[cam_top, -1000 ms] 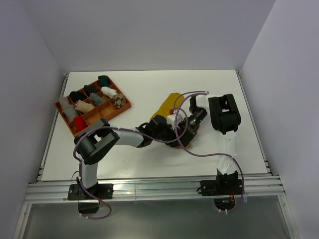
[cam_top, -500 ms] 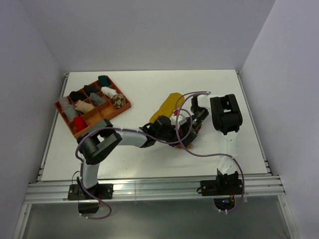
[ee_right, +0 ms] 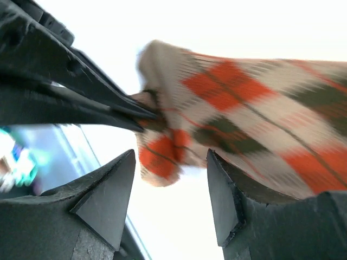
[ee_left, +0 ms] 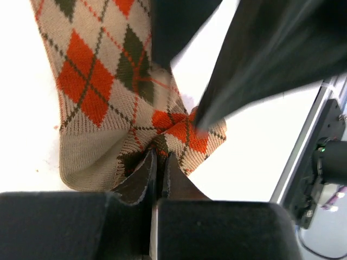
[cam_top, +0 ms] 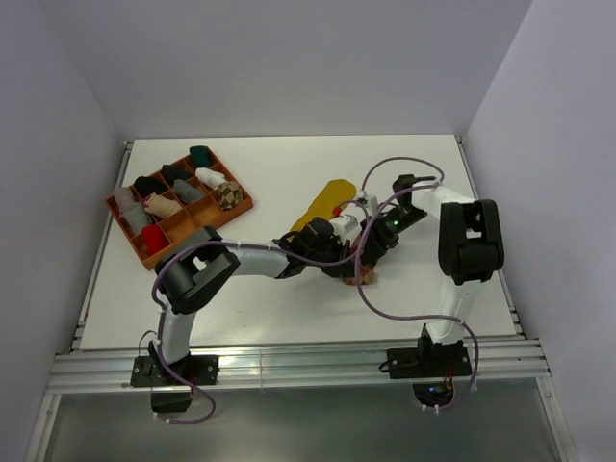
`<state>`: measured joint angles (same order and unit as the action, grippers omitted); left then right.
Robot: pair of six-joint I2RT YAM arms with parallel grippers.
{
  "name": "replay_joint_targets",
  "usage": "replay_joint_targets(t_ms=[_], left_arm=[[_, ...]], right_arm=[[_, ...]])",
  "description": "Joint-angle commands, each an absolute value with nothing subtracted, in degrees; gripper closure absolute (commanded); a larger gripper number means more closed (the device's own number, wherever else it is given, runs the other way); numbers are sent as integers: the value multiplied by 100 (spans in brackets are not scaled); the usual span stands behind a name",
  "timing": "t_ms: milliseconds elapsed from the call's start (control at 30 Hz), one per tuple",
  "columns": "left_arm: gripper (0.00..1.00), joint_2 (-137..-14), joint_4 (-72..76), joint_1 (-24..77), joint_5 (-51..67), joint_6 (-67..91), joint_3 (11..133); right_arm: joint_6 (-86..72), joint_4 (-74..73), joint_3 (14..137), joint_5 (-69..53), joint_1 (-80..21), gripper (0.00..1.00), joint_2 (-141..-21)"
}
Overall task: Roll the socks
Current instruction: Roll the sock at the center of the board.
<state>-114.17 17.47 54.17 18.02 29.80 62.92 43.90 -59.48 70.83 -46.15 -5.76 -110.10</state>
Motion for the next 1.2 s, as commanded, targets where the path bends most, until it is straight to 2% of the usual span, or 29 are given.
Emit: replay_joint_targets(t_ms=[0,267,400,633,867,1000,1167], left_arm=[[100,-11681,660,5432,1916,3409,6310],[100,-12067,-833,5265,2022,4156,7240],[100,-12190,-1142,5212,2442,4420,7471],[100,-12436,-1801,5010,2917,4728,7831],[100,-12629,-2206,4738,3401,4878,8190],[100,-12744,-2469,4641,3419,4808,8463],[100,-12841,-2584,4597,3454,4807,8692]], right_arm=[[4096,-5160,6935,-4535,-194,37,-10504],[4227,-4193,6101,-4500,114,36,-9353],[4411,-3754,5477,-4596,114,35,-8581],[5561,-4060,4896,-4983,26,30,-7770],[5713,-3657,4027,-4720,-895,32,-7076],[5476,-3112,3596,-4184,-1694,33,-6681],[5353,-2567,3296,-3710,-2074,36,-6583]])
